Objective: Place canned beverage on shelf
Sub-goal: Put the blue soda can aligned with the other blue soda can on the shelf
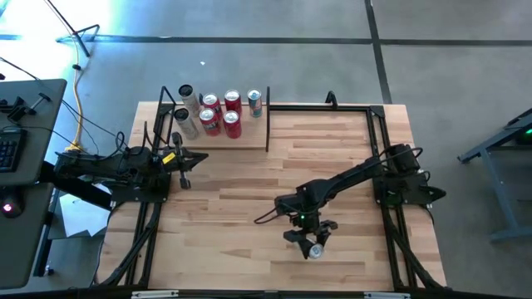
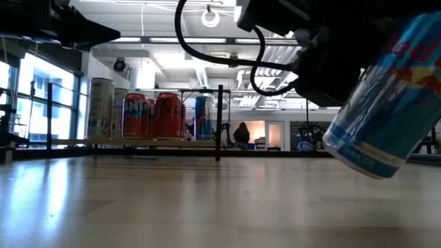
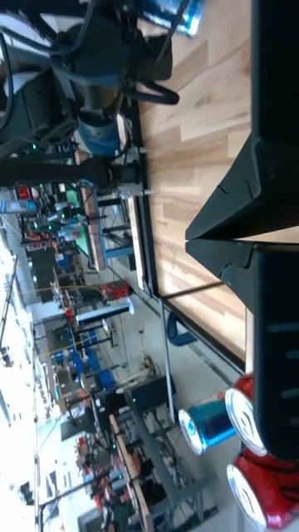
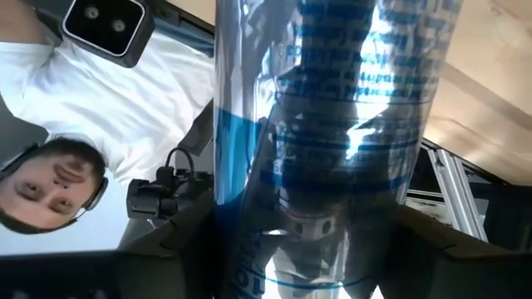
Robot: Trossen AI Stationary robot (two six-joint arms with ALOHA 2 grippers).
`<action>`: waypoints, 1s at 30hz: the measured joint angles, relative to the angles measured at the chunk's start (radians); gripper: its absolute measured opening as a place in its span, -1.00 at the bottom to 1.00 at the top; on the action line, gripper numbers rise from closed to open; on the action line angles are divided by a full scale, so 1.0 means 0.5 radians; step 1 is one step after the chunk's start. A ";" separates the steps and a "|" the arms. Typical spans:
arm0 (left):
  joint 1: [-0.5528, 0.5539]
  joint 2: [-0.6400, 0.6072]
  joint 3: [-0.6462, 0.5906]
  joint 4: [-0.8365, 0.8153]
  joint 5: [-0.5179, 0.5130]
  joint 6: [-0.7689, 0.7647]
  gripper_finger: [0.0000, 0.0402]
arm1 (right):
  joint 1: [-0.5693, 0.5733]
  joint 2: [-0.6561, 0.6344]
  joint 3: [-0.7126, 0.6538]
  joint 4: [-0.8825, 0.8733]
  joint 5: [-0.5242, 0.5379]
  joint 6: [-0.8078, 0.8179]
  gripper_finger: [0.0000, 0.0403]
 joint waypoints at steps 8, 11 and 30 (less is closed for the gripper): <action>0.000 0.001 0.000 -0.001 0.043 -0.016 -1.00 | 0.001 -0.004 0.001 0.000 0.000 0.021 0.39; 0.000 0.001 0.000 -0.001 0.043 -0.015 -1.00 | 0.001 -0.004 0.001 0.015 -0.010 0.018 0.40; -0.001 0.001 0.000 -0.034 0.046 -0.014 -1.00 | -0.010 -0.006 0.313 -0.059 0.231 -0.262 0.08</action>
